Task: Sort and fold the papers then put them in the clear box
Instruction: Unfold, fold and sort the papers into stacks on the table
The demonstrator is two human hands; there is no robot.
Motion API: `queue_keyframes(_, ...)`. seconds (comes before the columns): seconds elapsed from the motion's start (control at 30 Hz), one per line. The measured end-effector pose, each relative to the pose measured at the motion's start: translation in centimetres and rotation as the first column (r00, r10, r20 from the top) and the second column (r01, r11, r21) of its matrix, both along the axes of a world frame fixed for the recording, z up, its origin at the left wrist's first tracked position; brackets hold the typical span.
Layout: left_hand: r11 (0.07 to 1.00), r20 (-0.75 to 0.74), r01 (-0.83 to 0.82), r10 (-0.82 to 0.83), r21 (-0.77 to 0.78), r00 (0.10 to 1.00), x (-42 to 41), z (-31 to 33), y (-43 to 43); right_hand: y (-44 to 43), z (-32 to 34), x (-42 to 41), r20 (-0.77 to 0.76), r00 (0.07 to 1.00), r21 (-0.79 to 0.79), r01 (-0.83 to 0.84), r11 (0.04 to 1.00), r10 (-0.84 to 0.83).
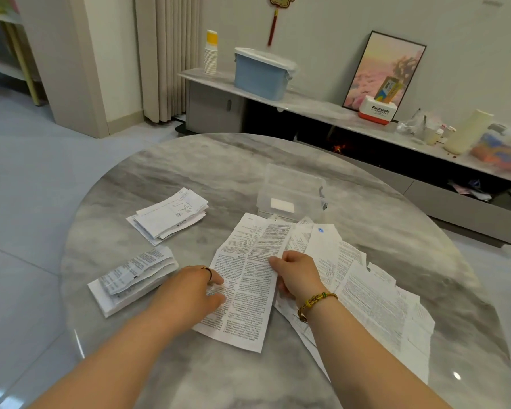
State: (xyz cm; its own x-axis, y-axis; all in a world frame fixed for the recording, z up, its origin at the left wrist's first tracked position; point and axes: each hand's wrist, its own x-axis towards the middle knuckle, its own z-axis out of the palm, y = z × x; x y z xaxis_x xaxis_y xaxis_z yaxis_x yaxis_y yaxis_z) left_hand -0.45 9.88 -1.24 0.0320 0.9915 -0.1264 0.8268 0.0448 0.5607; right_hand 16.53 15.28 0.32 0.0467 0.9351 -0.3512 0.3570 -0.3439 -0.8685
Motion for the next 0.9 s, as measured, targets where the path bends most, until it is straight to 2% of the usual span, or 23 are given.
queue_keyframes(0.17,0.977,0.300,-0.213,0.212,-0.030,0.930,0.4,1.1,-0.1,-2.2,1.9,1.7,-0.060,0.997,0.083,-0.041,0.996,0.046)
queue_keyframes(0.23,0.953,0.450,-0.271,0.302,-0.133,0.840,0.5,1.6,-0.2,-3.6,2.8,2.8,-0.111,0.992,0.075,-0.056,0.996,0.064)
queue_keyframes(0.3,0.922,0.603,-0.224,0.377,-0.316,0.703,0.9,2.4,-0.6,-4.9,3.3,3.8,-0.164,0.981,0.060,-0.092,0.994,0.101)
queue_keyframes(0.37,0.904,0.645,-0.106,0.374,-0.415,0.666,1.4,3.0,-1.3,-5.8,3.5,4.5,-0.192,0.970,0.053,-0.140,0.989,0.148)
queue_keyframes(0.43,0.919,0.708,-0.017,0.316,-0.394,0.631,1.7,3.5,-1.8,-6.3,3.5,4.9,-0.210,0.961,0.065,-0.168,0.984,0.178)
queue_keyframes(0.53,0.944,0.770,-0.040,0.291,-0.327,0.568,1.9,4.5,-2.0,-6.5,3.8,5.6,-0.223,0.956,0.093,-0.173,0.981,0.190)
queue_keyframes(0.67,0.957,0.793,-0.060,0.268,-0.282,0.547,2.6,5.1,-1.6,-6.3,4.1,6.3,-0.233,0.954,0.111,-0.167,0.980,0.189)
queue_keyframes(0.9,0.962,0.844,-0.012,0.247,-0.274,0.476,4.1,5.0,-0.6,-5.8,4.2,7.2,-0.265,0.952,0.065,-0.141,0.988,0.154)
